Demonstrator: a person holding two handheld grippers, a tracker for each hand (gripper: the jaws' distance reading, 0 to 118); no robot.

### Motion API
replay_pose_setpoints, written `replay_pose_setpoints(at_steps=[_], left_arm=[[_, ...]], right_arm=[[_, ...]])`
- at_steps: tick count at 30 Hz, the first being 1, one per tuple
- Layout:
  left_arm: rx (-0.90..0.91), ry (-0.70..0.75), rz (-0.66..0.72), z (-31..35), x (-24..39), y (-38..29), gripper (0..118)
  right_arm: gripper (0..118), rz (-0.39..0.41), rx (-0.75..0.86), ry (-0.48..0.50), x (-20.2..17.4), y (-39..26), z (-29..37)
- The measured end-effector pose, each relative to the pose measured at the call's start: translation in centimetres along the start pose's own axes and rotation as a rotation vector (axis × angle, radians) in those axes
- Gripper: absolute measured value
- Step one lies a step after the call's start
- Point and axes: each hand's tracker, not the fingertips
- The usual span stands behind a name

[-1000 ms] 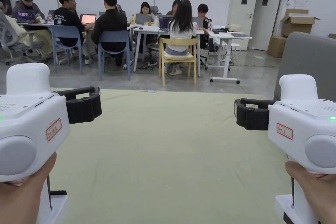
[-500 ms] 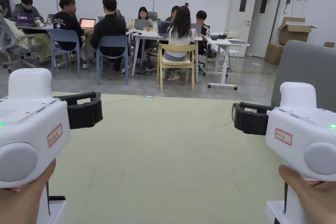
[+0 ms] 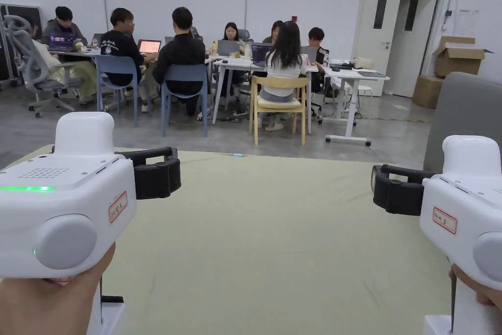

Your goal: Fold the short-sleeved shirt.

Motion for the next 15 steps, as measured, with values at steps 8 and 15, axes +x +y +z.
replay_pose_setpoints(at_steps=[8, 15], left_arm=[[0.009, 0.004, 0.015, 0.2, -0.3, 0.0, 118], [0.013, 0.005, 0.012, 0.2, -0.2, 0.0, 118]], right_arm=[[118, 0.048, 0.017, -0.027, -0.1, 0.8, -0.1], [118, 0.07, -0.09, -0.115, -1.3, 1.1, -0.4]])
